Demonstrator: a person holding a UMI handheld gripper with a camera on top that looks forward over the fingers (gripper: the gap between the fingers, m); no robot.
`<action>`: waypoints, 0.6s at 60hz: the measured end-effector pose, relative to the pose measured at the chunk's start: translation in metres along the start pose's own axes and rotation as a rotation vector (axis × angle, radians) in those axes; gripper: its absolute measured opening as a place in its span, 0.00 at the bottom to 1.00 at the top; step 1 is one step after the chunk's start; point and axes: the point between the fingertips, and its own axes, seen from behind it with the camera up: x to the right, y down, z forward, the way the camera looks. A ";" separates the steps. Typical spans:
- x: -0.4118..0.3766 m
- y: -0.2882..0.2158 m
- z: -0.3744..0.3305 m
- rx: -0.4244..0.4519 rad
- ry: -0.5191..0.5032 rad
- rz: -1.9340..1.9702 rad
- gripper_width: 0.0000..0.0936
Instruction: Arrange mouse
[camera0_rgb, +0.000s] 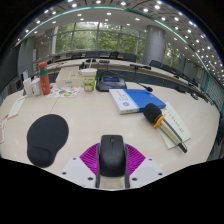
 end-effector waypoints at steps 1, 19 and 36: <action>-0.003 -0.008 -0.005 0.009 0.006 0.004 0.35; -0.117 -0.132 -0.049 0.170 -0.057 0.010 0.34; -0.235 -0.072 0.030 0.030 -0.171 -0.005 0.34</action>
